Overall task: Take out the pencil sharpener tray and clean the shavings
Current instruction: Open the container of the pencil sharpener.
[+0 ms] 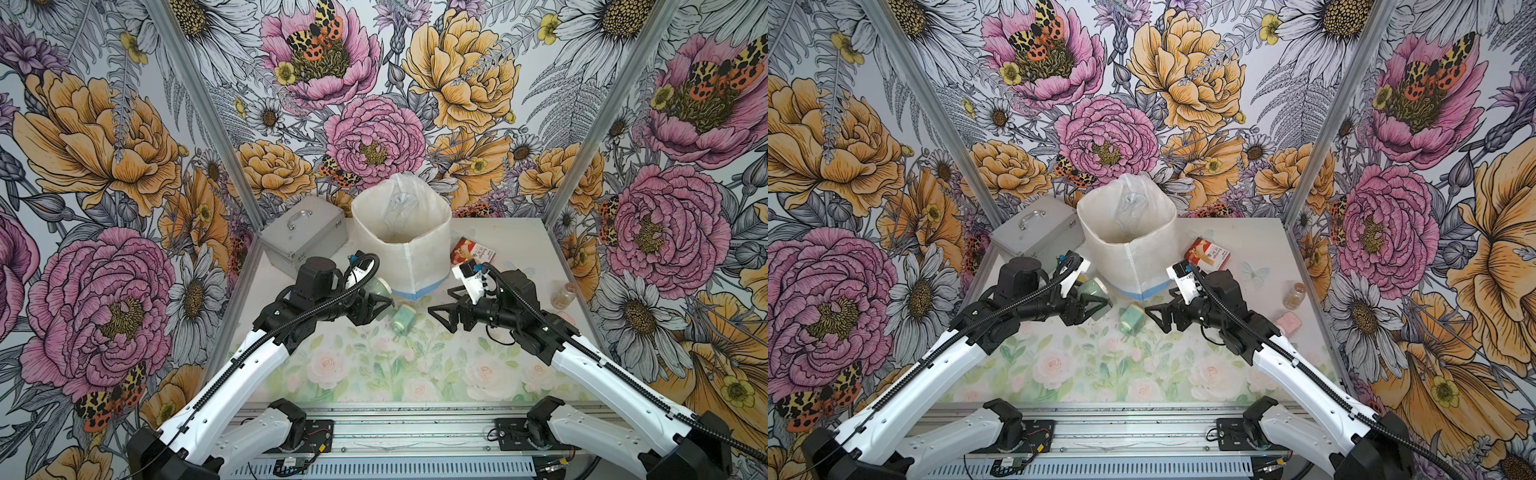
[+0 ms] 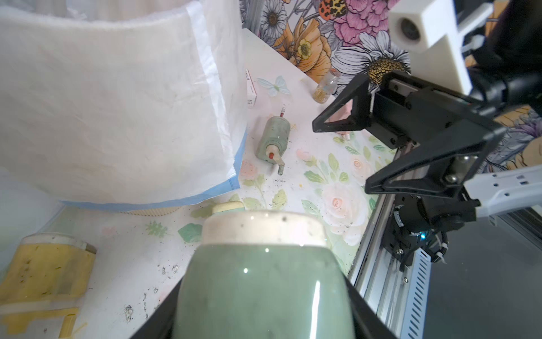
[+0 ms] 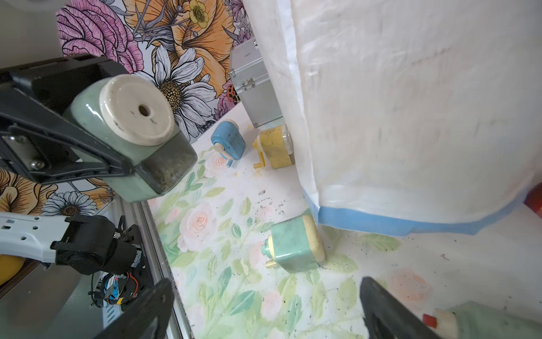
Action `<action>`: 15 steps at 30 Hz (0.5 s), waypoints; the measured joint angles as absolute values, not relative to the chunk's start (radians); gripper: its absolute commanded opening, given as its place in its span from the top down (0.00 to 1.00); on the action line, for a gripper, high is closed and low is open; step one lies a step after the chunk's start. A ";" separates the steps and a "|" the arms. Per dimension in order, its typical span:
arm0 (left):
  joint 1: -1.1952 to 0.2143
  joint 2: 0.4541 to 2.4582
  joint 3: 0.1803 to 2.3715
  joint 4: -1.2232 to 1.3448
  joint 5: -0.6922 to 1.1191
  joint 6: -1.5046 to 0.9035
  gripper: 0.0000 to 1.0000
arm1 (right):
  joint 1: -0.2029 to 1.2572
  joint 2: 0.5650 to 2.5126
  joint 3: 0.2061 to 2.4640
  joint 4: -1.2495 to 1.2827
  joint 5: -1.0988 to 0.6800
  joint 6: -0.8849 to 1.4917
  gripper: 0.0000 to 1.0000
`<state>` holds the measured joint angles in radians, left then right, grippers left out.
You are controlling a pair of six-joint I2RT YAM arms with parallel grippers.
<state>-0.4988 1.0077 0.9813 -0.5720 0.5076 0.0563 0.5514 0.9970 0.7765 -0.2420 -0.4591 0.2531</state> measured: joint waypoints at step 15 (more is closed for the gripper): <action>-0.401 0.971 0.957 -0.555 0.935 0.077 1.00 | 0.560 1.085 0.852 -0.245 -0.708 0.244 0.20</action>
